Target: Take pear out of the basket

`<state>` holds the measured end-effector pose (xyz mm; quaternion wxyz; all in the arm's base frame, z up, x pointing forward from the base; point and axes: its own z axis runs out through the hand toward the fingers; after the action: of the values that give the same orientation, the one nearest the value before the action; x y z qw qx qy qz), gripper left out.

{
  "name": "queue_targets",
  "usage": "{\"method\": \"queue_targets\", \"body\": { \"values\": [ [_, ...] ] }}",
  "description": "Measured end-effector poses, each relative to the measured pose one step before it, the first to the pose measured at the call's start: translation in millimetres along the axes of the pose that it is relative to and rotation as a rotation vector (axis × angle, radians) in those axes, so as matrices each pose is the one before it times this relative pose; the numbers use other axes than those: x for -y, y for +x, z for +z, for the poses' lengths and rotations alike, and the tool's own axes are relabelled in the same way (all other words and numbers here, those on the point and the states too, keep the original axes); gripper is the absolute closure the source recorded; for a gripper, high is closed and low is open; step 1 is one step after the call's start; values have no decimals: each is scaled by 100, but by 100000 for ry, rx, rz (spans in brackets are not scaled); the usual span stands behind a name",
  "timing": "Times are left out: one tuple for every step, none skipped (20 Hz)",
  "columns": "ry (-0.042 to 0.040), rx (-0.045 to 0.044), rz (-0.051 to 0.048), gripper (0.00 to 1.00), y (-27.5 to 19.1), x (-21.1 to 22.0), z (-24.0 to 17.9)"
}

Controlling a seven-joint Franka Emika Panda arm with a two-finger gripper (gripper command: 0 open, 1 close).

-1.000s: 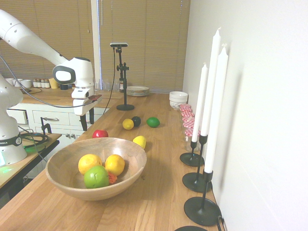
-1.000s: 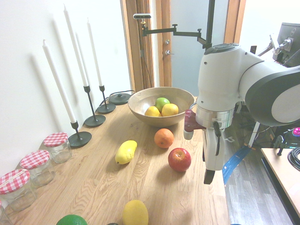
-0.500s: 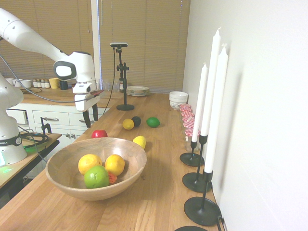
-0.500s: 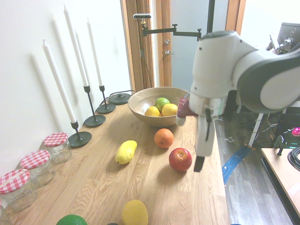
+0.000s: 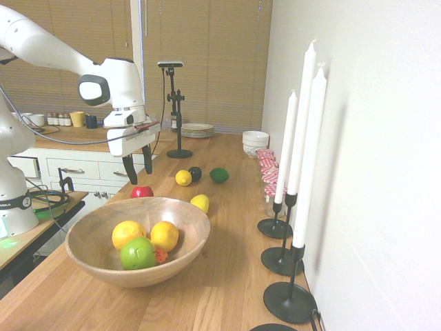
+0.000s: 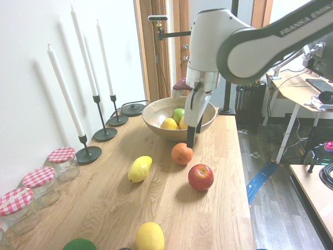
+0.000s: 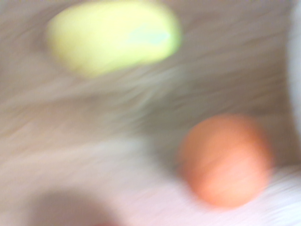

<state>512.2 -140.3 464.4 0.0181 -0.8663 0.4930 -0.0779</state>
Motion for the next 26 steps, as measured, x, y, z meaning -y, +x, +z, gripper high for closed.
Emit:
{"method": "queue_targets", "body": {
  "values": [
    [-106,-275,963,0,1248,-236,-291],
    [3,-274,1015,0,1174,-214,-280],
    [-19,-70,968,0,1168,-245,-263],
    [-69,146,955,0,1187,-299,-172],
    [-187,78,959,0,1112,-285,-17],
    [-355,216,1090,0,1199,-343,177],
    [-523,311,1002,0,1147,-272,407],
    [-834,168,958,0,1102,-192,636],
    [-878,295,909,0,978,-70,755],
    [-671,524,724,0,921,42,862],
    [-597,676,550,0,845,166,815],
    [-415,718,306,0,767,242,663],
    [-277,432,252,0,769,264,438],
    [-112,282,206,0,735,261,206],
    [-45,439,146,0,656,270,77],
    [-17,380,151,0,587,268,-39],
    [171,304,98,0,555,261,-89],
    [-39,193,112,0,527,232,-78],
    [-33,277,249,0,492,203,-19],
    [43,259,300,0,471,169,73],
    [-35,350,267,0,437,120,150],
    [-52,289,257,0,439,62,184],
    [19,470,336,0,440,-6,253],
    [-38,397,305,0,455,-63,278],
    [-19,92,280,0,453,-71,253],
    [-152,216,258,0,369,-64,302]
  ]
}}
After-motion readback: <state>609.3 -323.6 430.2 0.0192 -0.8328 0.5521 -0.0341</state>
